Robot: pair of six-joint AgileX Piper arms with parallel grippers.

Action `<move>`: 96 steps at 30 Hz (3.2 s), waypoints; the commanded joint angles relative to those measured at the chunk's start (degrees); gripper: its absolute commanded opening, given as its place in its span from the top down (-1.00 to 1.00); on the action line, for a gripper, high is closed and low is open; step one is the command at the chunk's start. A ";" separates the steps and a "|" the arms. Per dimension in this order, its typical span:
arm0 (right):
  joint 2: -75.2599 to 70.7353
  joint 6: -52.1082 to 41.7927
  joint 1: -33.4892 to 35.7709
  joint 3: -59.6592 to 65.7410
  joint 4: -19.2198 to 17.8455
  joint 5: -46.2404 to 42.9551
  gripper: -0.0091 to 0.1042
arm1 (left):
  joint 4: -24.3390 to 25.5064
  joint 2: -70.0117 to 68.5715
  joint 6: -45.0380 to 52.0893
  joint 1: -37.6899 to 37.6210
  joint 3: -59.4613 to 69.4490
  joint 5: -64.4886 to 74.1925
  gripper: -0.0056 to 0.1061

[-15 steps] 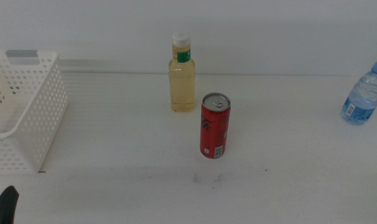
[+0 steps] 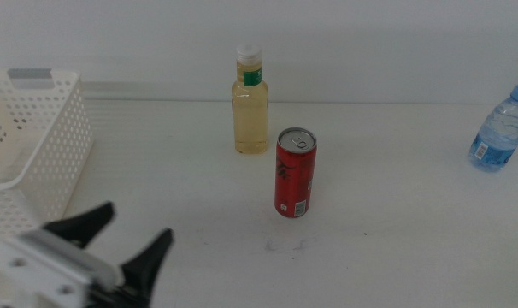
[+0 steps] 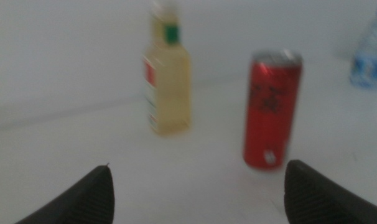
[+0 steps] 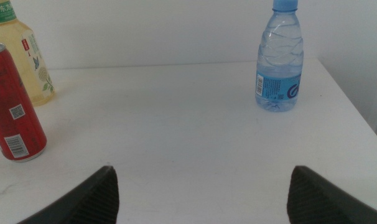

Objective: Use arms to grab the bottles and put them into the dustbin to the left of the table.

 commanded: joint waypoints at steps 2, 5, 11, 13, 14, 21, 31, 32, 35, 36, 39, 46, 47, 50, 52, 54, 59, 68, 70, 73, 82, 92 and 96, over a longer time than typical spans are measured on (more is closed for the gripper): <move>-0.30 -0.19 -0.30 0.18 -0.60 -0.58 -0.74 | 1.74 13.31 -1.22 -2.64 -1.67 -10.78 -0.78; -0.30 -0.19 -0.30 0.18 -0.60 -0.58 -0.74 | 6.88 19.22 -1.90 -2.74 -7.09 -9.94 -0.78; -0.30 -0.19 -0.30 0.18 -0.60 -0.58 -0.74 | 10.17 28.01 -3.78 -2.74 -16.71 -8.60 -0.78; -0.30 -0.19 -0.30 0.18 -0.60 -0.58 -0.74 | 11.33 29.86 -3.78 -2.74 -19.37 -8.60 -0.78; -0.30 -0.19 -0.30 0.18 -0.60 -0.58 -0.74 | 11.80 30.85 -3.78 -2.74 -20.50 -8.60 -0.78; -0.30 -0.19 -0.30 0.18 -0.60 -0.58 -0.74 | 13.98 37.13 -6.75 -2.74 -25.13 -8.71 -0.78; -0.30 -0.19 -0.30 0.18 -0.60 -0.58 -0.74 | 14.14 43.98 -9.41 -3.14 -29.75 -11.53 -0.78; -0.30 -0.19 -0.30 0.18 -0.60 -0.58 -0.74 | 14.78 45.09 -10.82 -3.14 -30.66 -11.53 -0.78; -0.30 -0.19 -0.30 0.18 -0.60 -0.58 -0.74 | 16.75 48.29 -12.87 -3.14 -32.99 -12.08 -0.78; -0.30 -0.19 -0.30 0.18 -0.60 -0.58 -0.74 | 17.05 49.46 -12.87 -3.14 -33.79 -12.33 -0.78; -0.30 -0.19 -0.30 0.18 -0.60 -0.58 -0.74 | 17.32 52.66 -13.15 -3.14 -35.82 -13.76 -0.78; -0.30 -0.19 -0.30 0.18 -0.60 -0.58 -0.74 | 16.79 58.88 -14.23 -3.14 -41.62 -14.20 -0.78; -0.30 -0.19 -0.30 0.18 -0.60 -0.58 -0.74 | 16.79 59.58 -14.23 -3.14 -42.54 -14.20 -0.78; -0.30 -0.19 -0.30 0.18 -0.60 -0.58 -0.74 | 16.79 61.73 -15.16 -3.14 -45.49 -13.66 -0.78; -0.30 -0.19 -0.30 0.18 -0.60 -0.58 -0.74 | 16.79 62.97 -15.73 -3.14 -47.33 -12.90 -0.78; -0.30 -0.19 -0.30 0.18 -0.60 -0.58 -0.74 | 16.90 63.59 -15.73 -3.14 -48.88 -11.24 -0.78; -0.30 -0.19 -0.30 0.18 -0.60 -0.58 -0.74 | 19.25 63.62 -15.73 -3.14 -52.24 -5.14 -0.78; -0.30 -0.19 -0.30 0.18 -0.60 -0.58 -0.74 | 23.07 63.25 -18.63 -3.03 -54.00 -0.82 -0.03; -0.30 -0.19 -0.30 0.18 -0.60 -0.58 -0.74 | 24.55 61.17 -20.38 -2.82 -53.72 0.71 0.22; -0.30 -0.19 -0.30 0.18 -0.60 -0.58 -0.74 | 27.10 54.35 -22.45 -2.82 -53.42 9.91 0.46; -0.30 -0.19 -0.30 0.18 -0.60 -0.58 -0.74 | 28.62 31.92 -24.66 -3.10 -53.37 42.44 0.55; -0.30 -0.19 -0.30 0.18 -0.60 -0.58 -0.74 | 29.76 16.87 -24.15 -2.89 -53.37 66.96 0.55; -0.30 -0.19 -0.30 0.18 -0.60 -0.58 -0.74 | 24.84 14.45 -22.33 2.15 -55.18 70.86 0.55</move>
